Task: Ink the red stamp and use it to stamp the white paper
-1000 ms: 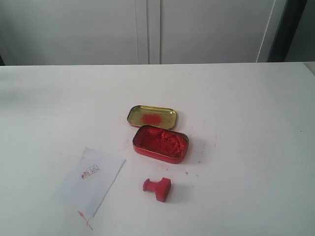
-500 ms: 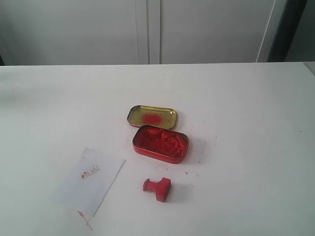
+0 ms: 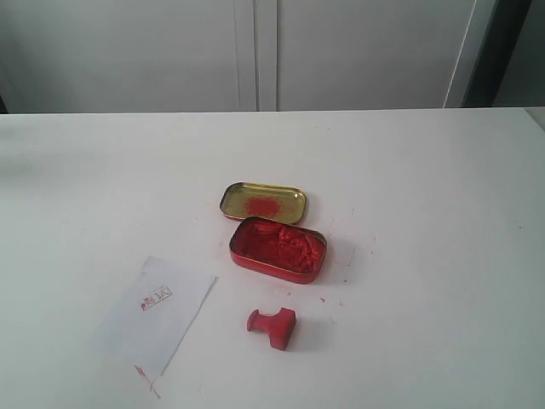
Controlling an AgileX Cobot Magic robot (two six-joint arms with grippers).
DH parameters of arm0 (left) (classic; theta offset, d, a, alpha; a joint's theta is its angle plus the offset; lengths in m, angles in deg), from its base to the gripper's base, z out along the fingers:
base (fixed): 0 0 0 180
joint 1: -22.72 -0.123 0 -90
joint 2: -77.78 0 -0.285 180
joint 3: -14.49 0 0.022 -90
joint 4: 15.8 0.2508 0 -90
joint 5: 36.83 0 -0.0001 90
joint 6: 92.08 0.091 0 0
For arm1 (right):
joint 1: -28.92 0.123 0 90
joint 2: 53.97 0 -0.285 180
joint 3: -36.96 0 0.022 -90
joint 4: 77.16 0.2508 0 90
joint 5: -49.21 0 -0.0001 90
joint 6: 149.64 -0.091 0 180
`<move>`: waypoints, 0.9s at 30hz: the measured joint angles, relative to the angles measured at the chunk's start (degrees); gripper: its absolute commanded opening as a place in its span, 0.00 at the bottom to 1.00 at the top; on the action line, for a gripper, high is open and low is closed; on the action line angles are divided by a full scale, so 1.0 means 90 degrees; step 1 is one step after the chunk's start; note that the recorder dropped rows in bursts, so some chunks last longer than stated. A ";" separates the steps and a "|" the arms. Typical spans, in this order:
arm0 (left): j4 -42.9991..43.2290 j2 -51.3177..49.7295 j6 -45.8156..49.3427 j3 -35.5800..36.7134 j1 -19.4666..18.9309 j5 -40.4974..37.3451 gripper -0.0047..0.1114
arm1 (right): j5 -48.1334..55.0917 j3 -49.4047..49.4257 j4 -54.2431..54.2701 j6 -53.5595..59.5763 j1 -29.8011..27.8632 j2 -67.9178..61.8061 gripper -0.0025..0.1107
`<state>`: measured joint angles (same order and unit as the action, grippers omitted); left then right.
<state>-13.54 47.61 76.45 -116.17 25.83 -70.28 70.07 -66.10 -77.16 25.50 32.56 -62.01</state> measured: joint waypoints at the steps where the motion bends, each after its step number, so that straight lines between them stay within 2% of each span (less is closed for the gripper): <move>1: 0.0011 0.0138 0.0000 0.0157 0.0000 0.0127 0.04 | 0.0000 0.0000 0.0000 0.0000 0.0000 0.0000 0.02; 23: 0.0105 0.2416 0.0000 0.2911 -0.0037 0.1982 0.04 | 0.0000 0.0000 0.0000 0.0000 0.0000 0.0000 0.02; 27: 0.0131 0.2456 0.0017 0.3072 -0.0037 0.2069 0.04 | 0.0000 0.0000 0.0000 0.0000 0.0000 0.0000 0.02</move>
<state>-12.36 69.71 76.61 -88.52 25.50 -51.67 70.07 -66.10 -77.16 25.50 32.56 -62.01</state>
